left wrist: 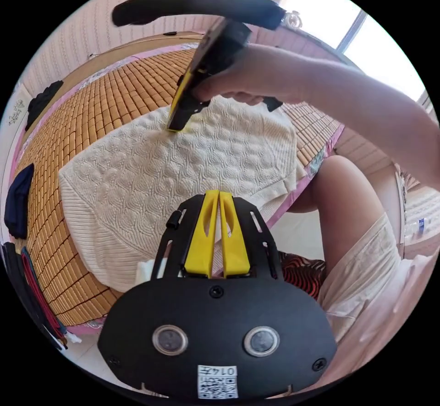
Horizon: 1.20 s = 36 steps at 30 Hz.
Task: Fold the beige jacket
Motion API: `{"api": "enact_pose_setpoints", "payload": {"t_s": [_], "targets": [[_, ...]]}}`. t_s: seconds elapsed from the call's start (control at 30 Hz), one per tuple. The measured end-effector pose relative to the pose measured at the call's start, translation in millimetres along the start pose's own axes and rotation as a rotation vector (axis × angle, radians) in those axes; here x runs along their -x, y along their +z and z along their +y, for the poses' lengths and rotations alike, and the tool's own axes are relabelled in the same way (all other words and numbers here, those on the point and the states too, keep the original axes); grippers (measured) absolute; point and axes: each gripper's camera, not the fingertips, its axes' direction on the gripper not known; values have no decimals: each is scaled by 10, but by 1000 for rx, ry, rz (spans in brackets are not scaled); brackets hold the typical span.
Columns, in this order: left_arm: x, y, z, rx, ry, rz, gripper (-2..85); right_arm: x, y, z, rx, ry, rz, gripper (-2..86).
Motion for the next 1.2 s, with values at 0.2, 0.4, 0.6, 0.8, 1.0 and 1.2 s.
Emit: {"api": "enact_pose_setpoints", "payload": {"t_s": [0.2, 0.4, 0.6, 0.8, 1.0, 1.2], "targets": [[-369, 152, 262, -116, 72, -66, -10, -11, -46, -249, 89, -82, 2, -10], [-546, 284, 393, -145, 46, -37, -10, -331, 51, -436, 110, 3, -61, -9], [-719, 379, 486, -155, 83, -22, -9, -594, -52, -197, 36, 4, -70, -9], [-1120, 198, 571, -310, 232, 99, 7, -1070, -457, 1767, -426, 559, -255, 3], [-1669, 463, 345, -339, 367, 184, 134, -973, 83, 3440, -284, 948, -367, 58], [-1971, 756, 187, -242, 405, 116, 169, -1134, 528, 3952, -290, 1031, -646, 46]]}}
